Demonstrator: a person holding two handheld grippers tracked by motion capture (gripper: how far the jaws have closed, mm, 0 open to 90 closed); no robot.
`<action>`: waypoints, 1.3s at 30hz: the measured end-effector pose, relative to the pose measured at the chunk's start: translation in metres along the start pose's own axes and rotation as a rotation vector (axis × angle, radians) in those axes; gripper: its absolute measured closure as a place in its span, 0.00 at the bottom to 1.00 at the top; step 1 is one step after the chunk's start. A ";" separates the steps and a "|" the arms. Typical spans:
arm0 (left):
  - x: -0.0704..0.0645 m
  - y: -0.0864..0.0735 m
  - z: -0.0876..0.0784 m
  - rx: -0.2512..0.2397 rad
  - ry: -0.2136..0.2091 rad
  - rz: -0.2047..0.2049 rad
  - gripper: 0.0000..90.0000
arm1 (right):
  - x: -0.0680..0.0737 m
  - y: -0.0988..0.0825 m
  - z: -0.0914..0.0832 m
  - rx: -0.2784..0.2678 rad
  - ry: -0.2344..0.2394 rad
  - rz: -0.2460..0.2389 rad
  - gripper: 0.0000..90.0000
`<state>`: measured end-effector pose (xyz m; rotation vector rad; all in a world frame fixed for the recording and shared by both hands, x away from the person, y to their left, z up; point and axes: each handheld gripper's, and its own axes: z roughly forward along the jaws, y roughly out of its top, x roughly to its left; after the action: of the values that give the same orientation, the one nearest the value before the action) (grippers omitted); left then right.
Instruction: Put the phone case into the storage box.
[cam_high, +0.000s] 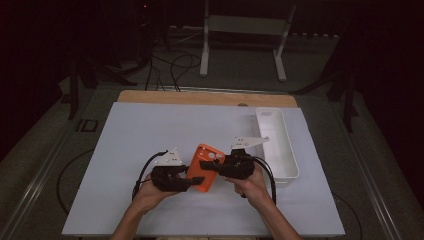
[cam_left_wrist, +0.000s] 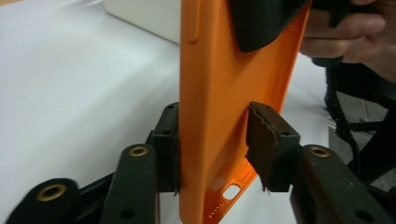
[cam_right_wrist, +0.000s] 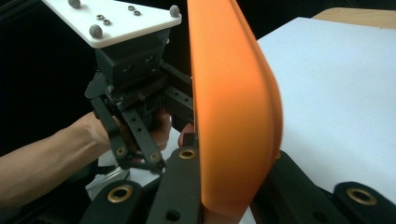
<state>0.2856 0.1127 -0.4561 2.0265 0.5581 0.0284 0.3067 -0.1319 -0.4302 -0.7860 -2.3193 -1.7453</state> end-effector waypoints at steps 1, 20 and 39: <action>0.000 0.000 0.000 0.002 -0.004 0.003 0.68 | -0.001 0.000 0.000 0.001 0.006 0.000 0.95; -0.005 -0.004 0.001 0.002 0.030 0.018 0.89 | -0.007 -0.002 0.002 0.011 0.011 0.033 0.68; -0.006 -0.002 -0.004 -0.041 0.158 0.010 0.89 | -0.006 -0.002 -0.001 0.017 -0.135 0.052 0.38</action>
<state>0.2781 0.1147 -0.4542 1.9983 0.6412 0.2055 0.3112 -0.1346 -0.4339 -0.9804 -2.3706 -1.6978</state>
